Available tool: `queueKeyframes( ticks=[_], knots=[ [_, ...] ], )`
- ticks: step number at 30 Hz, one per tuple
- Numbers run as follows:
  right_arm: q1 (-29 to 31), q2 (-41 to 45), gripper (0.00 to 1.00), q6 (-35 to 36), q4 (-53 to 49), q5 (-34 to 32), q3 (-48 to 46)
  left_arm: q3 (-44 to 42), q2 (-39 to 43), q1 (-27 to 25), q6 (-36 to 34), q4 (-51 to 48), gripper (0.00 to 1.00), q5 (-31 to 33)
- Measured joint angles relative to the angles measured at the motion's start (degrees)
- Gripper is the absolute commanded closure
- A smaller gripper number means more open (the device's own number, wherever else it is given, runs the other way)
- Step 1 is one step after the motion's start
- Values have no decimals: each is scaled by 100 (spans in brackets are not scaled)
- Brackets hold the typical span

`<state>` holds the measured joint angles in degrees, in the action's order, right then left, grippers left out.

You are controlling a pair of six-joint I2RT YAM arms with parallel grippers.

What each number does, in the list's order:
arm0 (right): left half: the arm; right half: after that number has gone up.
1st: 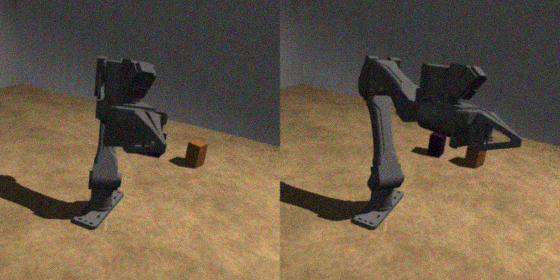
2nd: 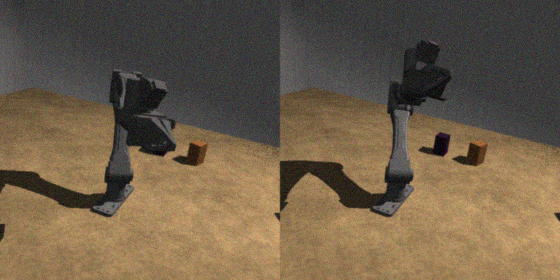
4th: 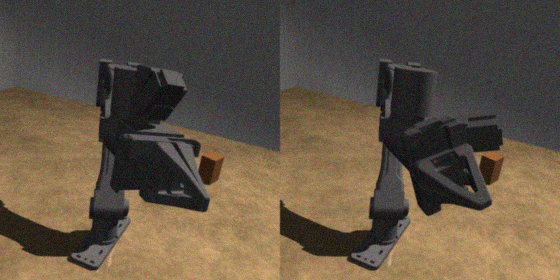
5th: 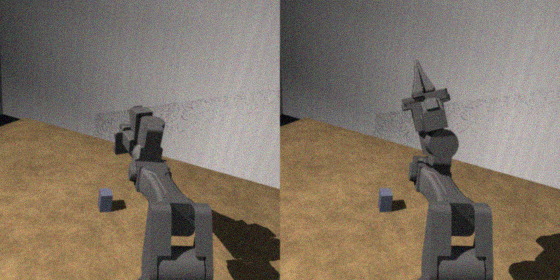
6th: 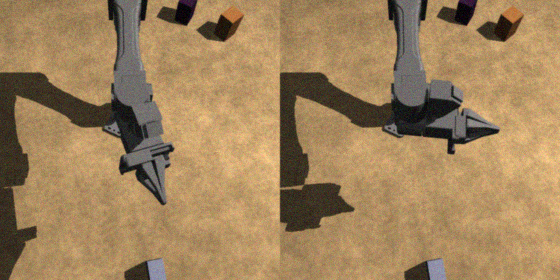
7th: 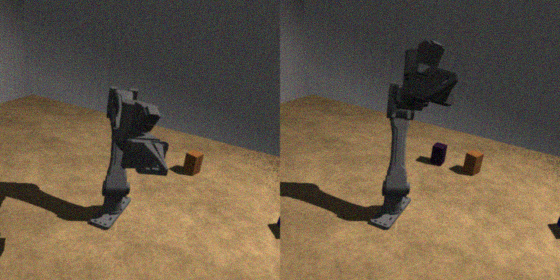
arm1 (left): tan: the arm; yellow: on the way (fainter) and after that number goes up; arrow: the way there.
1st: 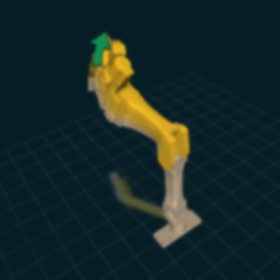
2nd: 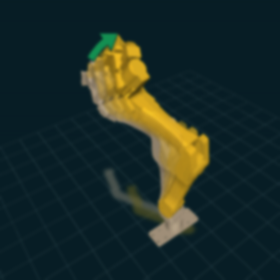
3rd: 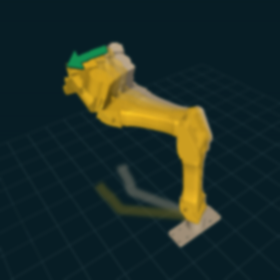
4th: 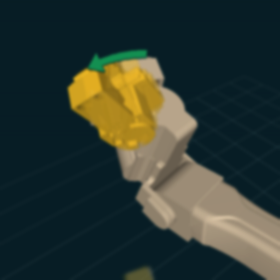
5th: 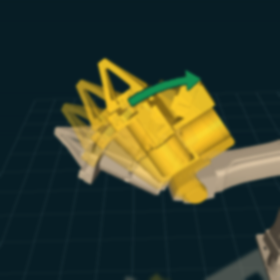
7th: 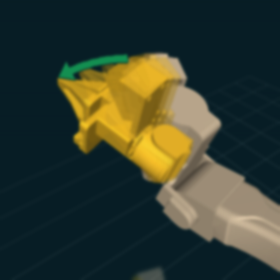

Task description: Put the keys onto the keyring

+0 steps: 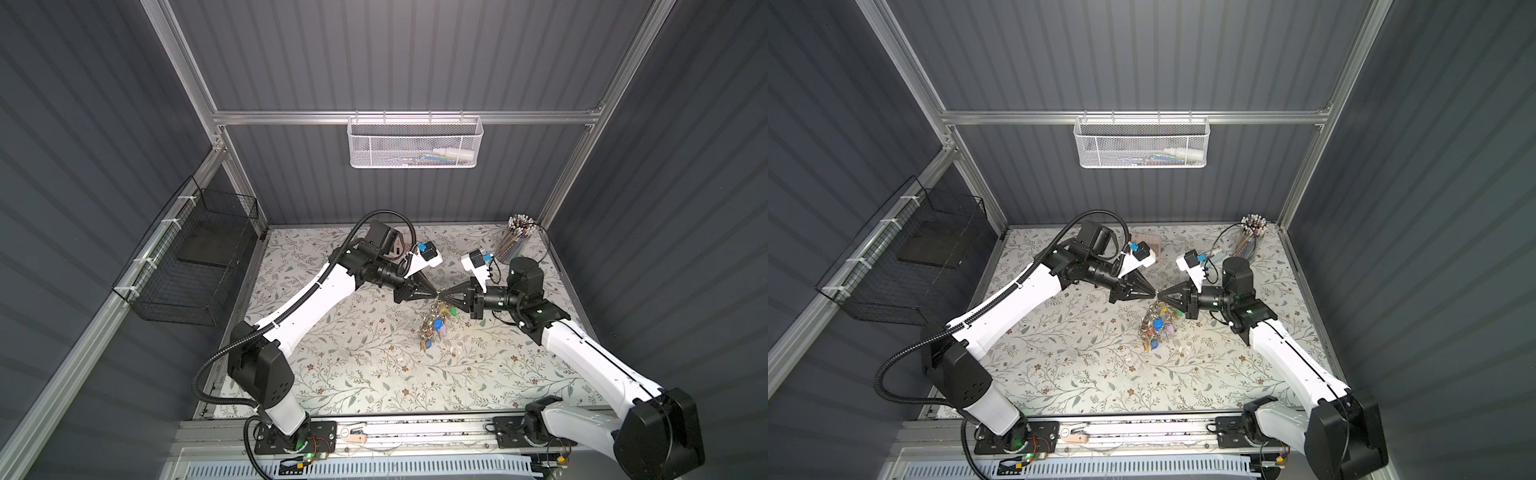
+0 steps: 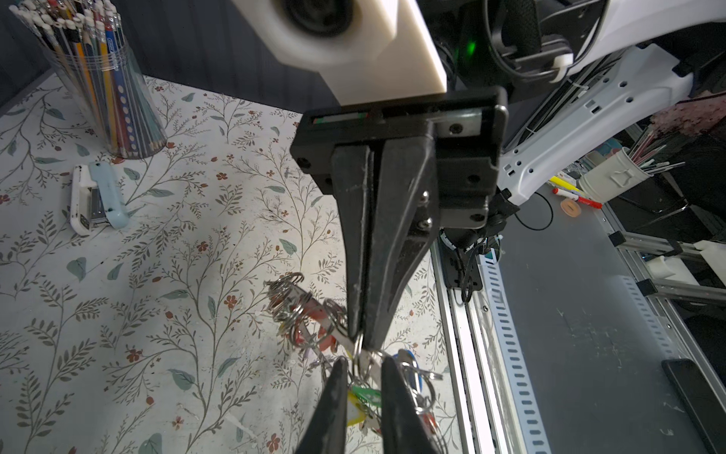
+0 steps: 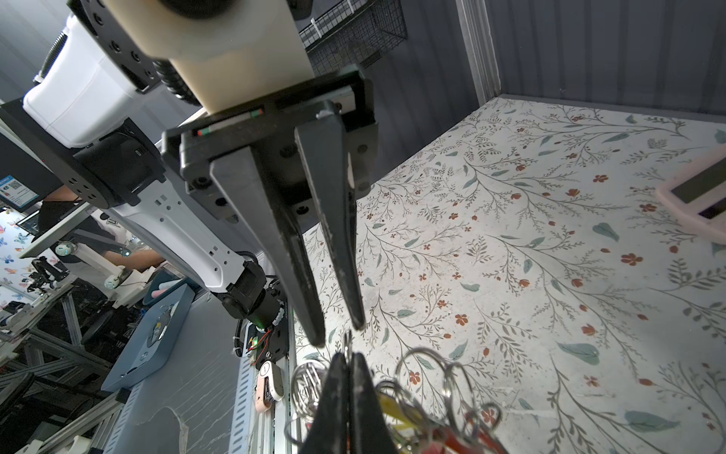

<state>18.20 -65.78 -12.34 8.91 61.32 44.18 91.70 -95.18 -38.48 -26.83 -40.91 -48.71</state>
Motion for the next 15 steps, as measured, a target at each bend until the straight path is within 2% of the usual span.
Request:
queueKeyframes(
  ticks=[10,15],
  knots=[
    [20,0,100,0,-7,50,11,168,-98,-22,-107,-170,94,17],
    [20,0,100,28,-26,48,11,184,-109,-22,-125,-216,95,17]
  ],
)
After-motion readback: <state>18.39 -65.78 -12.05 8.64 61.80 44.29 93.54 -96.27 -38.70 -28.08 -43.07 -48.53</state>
